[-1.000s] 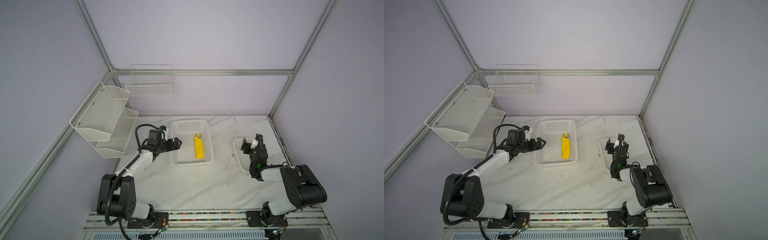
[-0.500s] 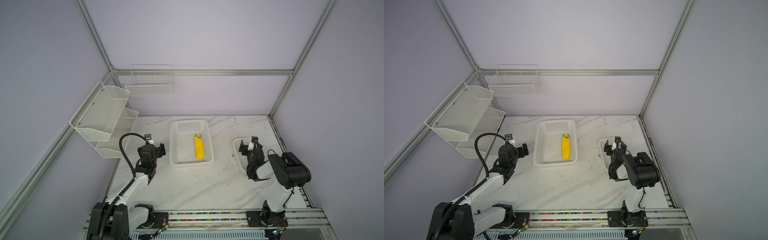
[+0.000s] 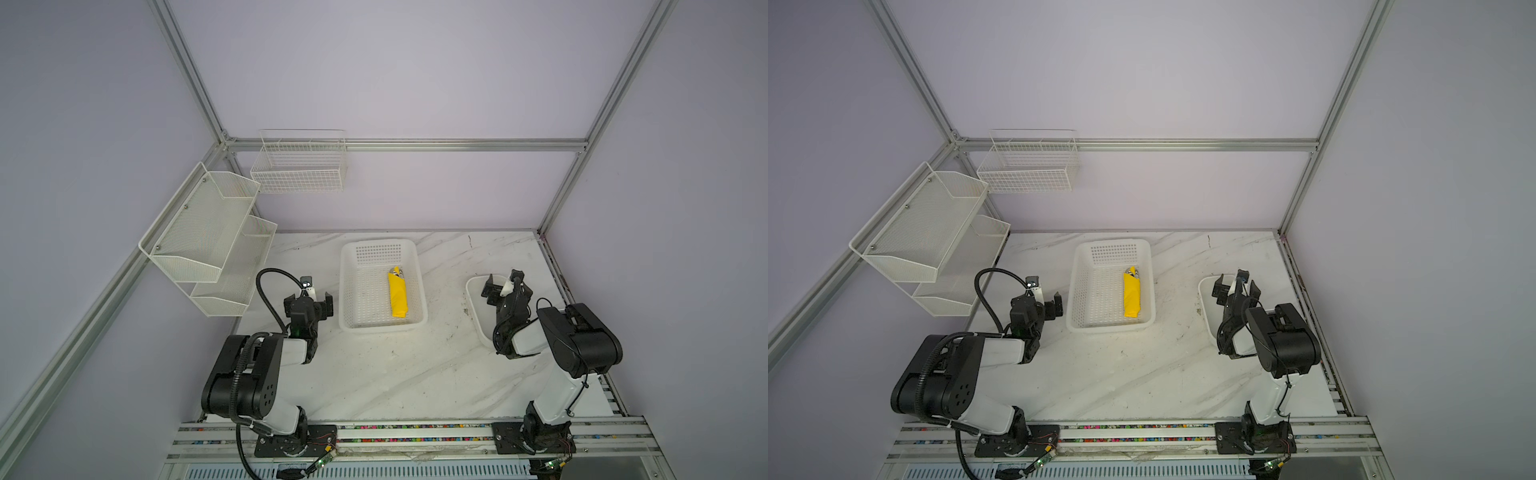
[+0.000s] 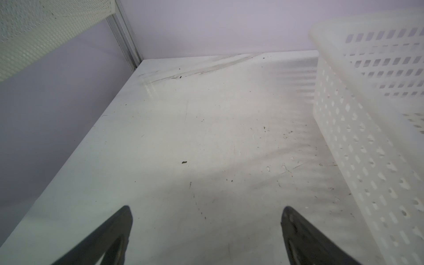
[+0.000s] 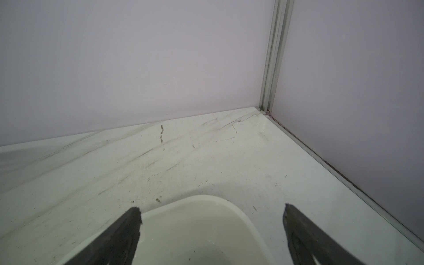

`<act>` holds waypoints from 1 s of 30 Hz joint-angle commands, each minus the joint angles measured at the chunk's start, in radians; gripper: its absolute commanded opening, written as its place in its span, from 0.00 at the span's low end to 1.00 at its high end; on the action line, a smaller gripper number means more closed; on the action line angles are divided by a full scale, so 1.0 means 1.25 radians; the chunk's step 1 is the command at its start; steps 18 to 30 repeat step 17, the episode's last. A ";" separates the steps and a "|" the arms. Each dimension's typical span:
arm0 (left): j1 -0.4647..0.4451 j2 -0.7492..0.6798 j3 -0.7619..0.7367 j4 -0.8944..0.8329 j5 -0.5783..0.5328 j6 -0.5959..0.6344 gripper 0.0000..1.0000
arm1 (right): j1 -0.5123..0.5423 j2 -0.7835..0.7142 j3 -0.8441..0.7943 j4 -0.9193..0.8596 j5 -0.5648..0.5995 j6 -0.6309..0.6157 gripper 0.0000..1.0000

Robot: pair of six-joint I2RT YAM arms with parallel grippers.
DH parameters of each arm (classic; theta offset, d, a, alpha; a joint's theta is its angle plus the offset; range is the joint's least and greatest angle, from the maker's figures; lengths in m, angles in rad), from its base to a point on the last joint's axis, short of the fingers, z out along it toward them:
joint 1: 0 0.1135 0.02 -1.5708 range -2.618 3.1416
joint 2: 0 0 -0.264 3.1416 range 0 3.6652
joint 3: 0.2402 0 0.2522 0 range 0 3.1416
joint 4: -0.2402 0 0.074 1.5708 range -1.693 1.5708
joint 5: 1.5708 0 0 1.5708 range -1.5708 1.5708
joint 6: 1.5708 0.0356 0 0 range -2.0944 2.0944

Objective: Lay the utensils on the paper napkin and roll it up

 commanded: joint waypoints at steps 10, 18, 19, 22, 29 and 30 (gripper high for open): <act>0.026 0.014 -0.022 0.125 -0.018 -0.029 1.00 | -0.004 -0.003 0.007 0.035 0.015 0.000 0.97; 0.026 0.013 -0.024 0.127 -0.018 -0.026 0.99 | -0.005 -0.004 0.007 0.032 0.015 0.002 0.97; 0.026 0.013 -0.024 0.127 -0.018 -0.026 0.99 | -0.005 -0.004 0.007 0.032 0.015 0.002 0.97; 0.026 0.013 -0.024 0.127 -0.018 -0.026 0.99 | -0.005 -0.004 0.007 0.032 0.015 0.002 0.97; 0.026 0.013 -0.024 0.127 -0.018 -0.026 0.99 | -0.005 -0.004 0.007 0.032 0.015 0.002 0.97; 0.026 0.013 -0.024 0.127 -0.018 -0.026 0.99 | -0.005 -0.004 0.007 0.032 0.015 0.002 0.97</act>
